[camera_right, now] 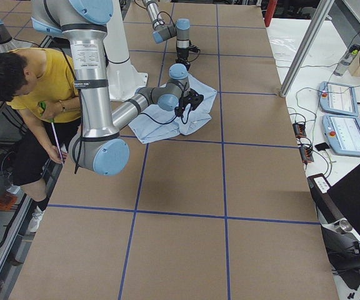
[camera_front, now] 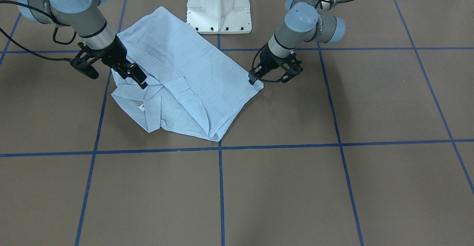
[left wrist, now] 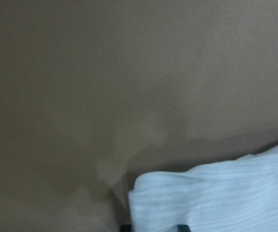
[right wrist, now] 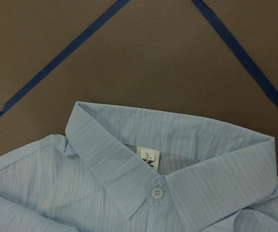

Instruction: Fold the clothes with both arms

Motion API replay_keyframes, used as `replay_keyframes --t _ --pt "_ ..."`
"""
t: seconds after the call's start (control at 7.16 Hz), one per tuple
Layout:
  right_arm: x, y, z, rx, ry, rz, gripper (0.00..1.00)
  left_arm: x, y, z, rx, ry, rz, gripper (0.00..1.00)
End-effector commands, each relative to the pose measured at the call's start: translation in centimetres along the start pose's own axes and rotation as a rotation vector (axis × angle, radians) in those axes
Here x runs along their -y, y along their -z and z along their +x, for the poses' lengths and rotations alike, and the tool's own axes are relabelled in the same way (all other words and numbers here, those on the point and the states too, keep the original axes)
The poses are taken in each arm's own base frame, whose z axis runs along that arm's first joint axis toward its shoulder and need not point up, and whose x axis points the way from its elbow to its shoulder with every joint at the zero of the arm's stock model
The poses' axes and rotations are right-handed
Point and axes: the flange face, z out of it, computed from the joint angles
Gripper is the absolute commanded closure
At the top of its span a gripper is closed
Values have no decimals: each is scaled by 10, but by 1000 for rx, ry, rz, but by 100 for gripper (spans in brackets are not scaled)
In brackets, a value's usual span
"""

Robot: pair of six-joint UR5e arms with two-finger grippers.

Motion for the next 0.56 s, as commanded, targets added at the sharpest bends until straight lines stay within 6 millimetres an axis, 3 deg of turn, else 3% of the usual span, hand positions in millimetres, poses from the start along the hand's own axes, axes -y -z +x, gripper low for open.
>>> replay_keyframes --t 0.0,0.28,0.42 --pt "-6 -23 -9 -4 11 45 0 31 10 11 -41 -17 87 100" --pt "-7 -25 -10 11 23 88 0 76 38 28 -81 -108 150 100" --pt "-8 -24 -10 15 24 86 0 104 48 49 -100 -150 198 100"
